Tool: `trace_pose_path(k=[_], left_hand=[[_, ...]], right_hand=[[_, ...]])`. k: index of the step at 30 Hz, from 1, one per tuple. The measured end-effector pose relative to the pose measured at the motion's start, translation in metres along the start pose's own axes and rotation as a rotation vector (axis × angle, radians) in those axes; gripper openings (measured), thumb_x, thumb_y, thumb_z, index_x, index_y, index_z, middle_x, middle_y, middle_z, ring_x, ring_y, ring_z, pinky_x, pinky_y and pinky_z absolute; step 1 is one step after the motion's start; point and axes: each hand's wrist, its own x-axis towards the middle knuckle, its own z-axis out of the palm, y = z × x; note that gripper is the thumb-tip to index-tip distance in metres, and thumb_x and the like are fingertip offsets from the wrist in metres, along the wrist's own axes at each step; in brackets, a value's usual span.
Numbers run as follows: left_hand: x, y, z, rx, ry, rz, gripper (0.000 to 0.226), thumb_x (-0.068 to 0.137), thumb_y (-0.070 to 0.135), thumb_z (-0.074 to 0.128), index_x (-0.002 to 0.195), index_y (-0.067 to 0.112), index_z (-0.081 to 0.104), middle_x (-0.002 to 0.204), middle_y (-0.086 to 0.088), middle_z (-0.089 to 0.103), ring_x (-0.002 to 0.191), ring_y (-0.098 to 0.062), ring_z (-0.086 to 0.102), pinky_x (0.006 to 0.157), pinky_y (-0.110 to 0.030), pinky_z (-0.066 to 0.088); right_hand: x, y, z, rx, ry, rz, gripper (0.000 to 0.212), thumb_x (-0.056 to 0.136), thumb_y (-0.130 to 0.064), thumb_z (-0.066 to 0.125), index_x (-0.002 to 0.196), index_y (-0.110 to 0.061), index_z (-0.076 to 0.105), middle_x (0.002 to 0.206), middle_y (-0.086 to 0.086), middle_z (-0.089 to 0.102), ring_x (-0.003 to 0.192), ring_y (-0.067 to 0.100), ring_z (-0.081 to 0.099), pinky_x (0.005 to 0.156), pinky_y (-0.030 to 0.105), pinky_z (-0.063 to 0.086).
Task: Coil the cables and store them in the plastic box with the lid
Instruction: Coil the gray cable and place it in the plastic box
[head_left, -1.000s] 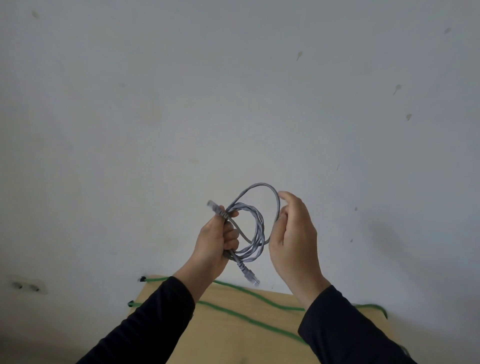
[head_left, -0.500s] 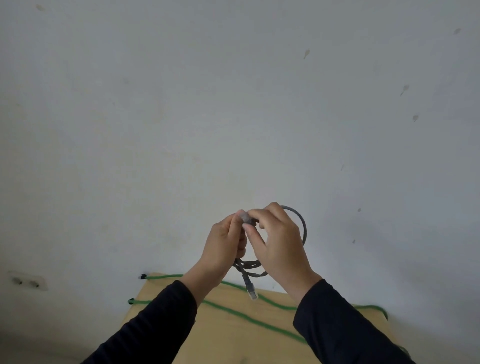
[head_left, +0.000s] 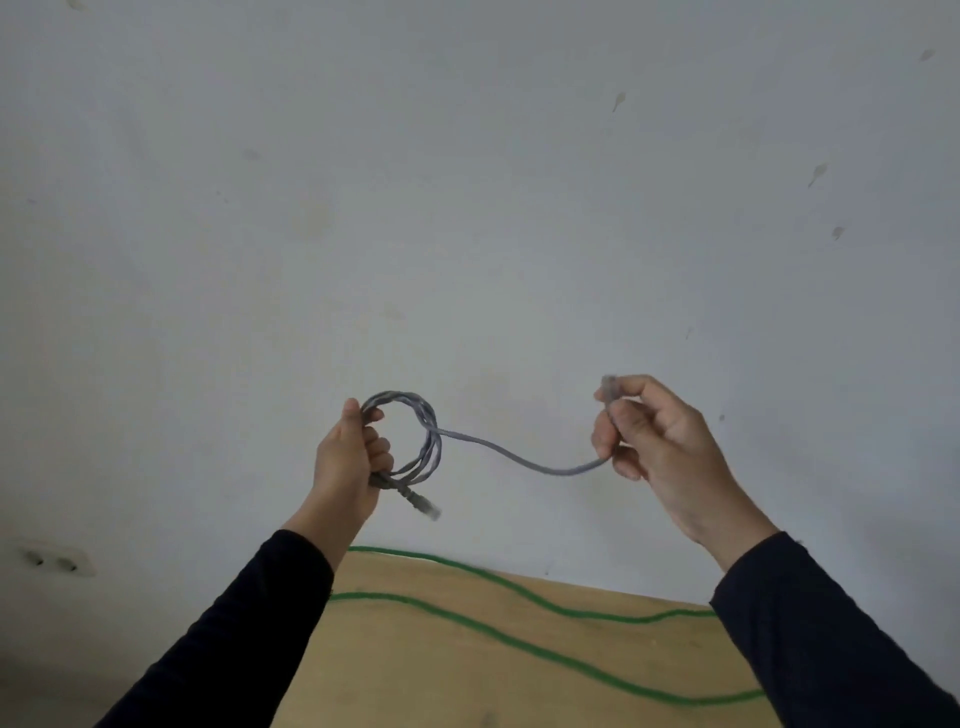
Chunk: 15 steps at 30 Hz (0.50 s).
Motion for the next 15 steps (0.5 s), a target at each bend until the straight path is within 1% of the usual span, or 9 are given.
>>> trace_pose_path(k=[2, 4, 5, 7, 8, 10, 12, 14, 15], left_hand=[[-0.004, 0.006, 0.01, -0.082, -0.031, -0.002, 0.039, 0.1, 0.036, 0.033, 0.073, 0.011, 0.049, 0.038, 0.011, 0.021, 0.031, -0.004, 0.02, 0.032, -0.015, 0.018], [-0.012, 0.01, 0.023, -0.145, -0.07, 0.002, 0.04, 0.1, 0.036, 0.033, 0.072, 0.012, 0.049, 0.038, 0.011, 0.022, 0.032, -0.004, 0.02, 0.031, -0.014, 0.018], [-0.015, 0.011, 0.028, -0.166, -0.086, 0.004, 0.04, 0.1, 0.036, 0.033, 0.072, 0.012, 0.049, 0.039, 0.011, 0.022, 0.032, -0.004, 0.02, 0.031, -0.014, 0.018], [-0.022, 0.01, 0.037, -0.2, -0.119, -0.004, 0.04, 0.1, 0.036, 0.033, 0.072, 0.013, 0.049, 0.039, 0.011, 0.021, 0.032, -0.004, 0.02, 0.031, -0.014, 0.018], [-0.026, 0.009, 0.041, -0.213, -0.137, -0.015, 0.04, 0.1, 0.036, 0.033, 0.072, 0.013, 0.049, 0.04, 0.011, 0.021, 0.032, -0.004, 0.019, 0.031, -0.014, 0.018], [-0.031, 0.006, 0.046, -0.228, -0.168, -0.044, 0.04, 0.1, 0.037, 0.034, 0.072, 0.012, 0.05, 0.04, 0.011, 0.021, 0.032, -0.004, 0.019, 0.031, -0.013, 0.018], [-0.035, 0.003, 0.049, -0.23, -0.198, -0.072, 0.04, 0.099, 0.037, 0.034, 0.073, 0.012, 0.05, 0.04, 0.011, 0.021, 0.032, -0.003, 0.02, 0.031, -0.013, 0.019], [-0.039, 0.001, 0.053, -0.208, -0.229, -0.084, 0.039, 0.099, 0.037, 0.034, 0.074, 0.012, 0.05, 0.04, 0.011, 0.021, 0.032, -0.003, 0.021, 0.03, -0.013, 0.02], [-0.041, 0.0, 0.054, -0.193, -0.24, -0.089, 0.039, 0.099, 0.037, 0.034, 0.075, 0.011, 0.05, 0.041, 0.011, 0.021, 0.032, -0.003, 0.021, 0.03, -0.013, 0.02]], right_hand=[[-0.003, 0.014, 0.004, -0.135, -0.06, 0.032, 0.017, 0.094, -0.006, 0.048, 0.093, -0.013, 0.063, 0.059, 0.001, 0.054, 0.054, 0.013, 0.044, 0.045, 0.017, 0.03], [-0.005, 0.025, 0.013, -0.252, -0.098, 0.039, 0.018, 0.091, -0.011, 0.054, 0.093, -0.021, 0.069, 0.061, -0.004, 0.056, 0.054, 0.01, 0.045, 0.049, 0.014, 0.035], [-0.007, 0.027, 0.018, -0.31, -0.115, 0.033, 0.018, 0.09, -0.014, 0.057, 0.093, -0.024, 0.071, 0.064, -0.007, 0.061, 0.056, 0.009, 0.049, 0.053, 0.014, 0.039], [-0.008, 0.03, 0.028, -0.403, -0.144, 0.015, 0.018, 0.088, -0.016, 0.06, 0.095, -0.026, 0.073, 0.08, -0.008, 0.07, 0.064, 0.007, 0.057, 0.063, 0.014, 0.047], [-0.008, 0.03, 0.032, -0.451, -0.158, -0.008, 0.018, 0.088, -0.015, 0.061, 0.098, -0.024, 0.073, 0.085, -0.006, 0.071, 0.068, 0.004, 0.059, 0.066, 0.013, 0.047], [-0.005, 0.031, 0.04, -0.563, -0.19, -0.077, 0.02, 0.089, -0.013, 0.06, 0.103, -0.02, 0.072, 0.083, -0.004, 0.065, 0.073, -0.001, 0.056, 0.066, 0.007, 0.04], [-0.003, 0.032, 0.047, -0.625, -0.237, -0.124, 0.023, 0.09, -0.008, 0.056, 0.107, -0.017, 0.07, 0.082, -0.005, 0.059, 0.074, -0.005, 0.053, 0.069, 0.003, 0.036], [-0.001, 0.032, 0.053, -0.654, -0.269, -0.155, 0.025, 0.09, -0.005, 0.054, 0.106, -0.015, 0.07, 0.084, -0.004, 0.058, 0.077, -0.001, 0.051, 0.072, 0.002, 0.035], [-0.001, 0.032, 0.054, -0.642, -0.263, -0.162, 0.024, 0.09, -0.005, 0.054, 0.105, -0.015, 0.07, 0.083, -0.004, 0.059, 0.076, 0.001, 0.05, 0.071, 0.004, 0.036]])
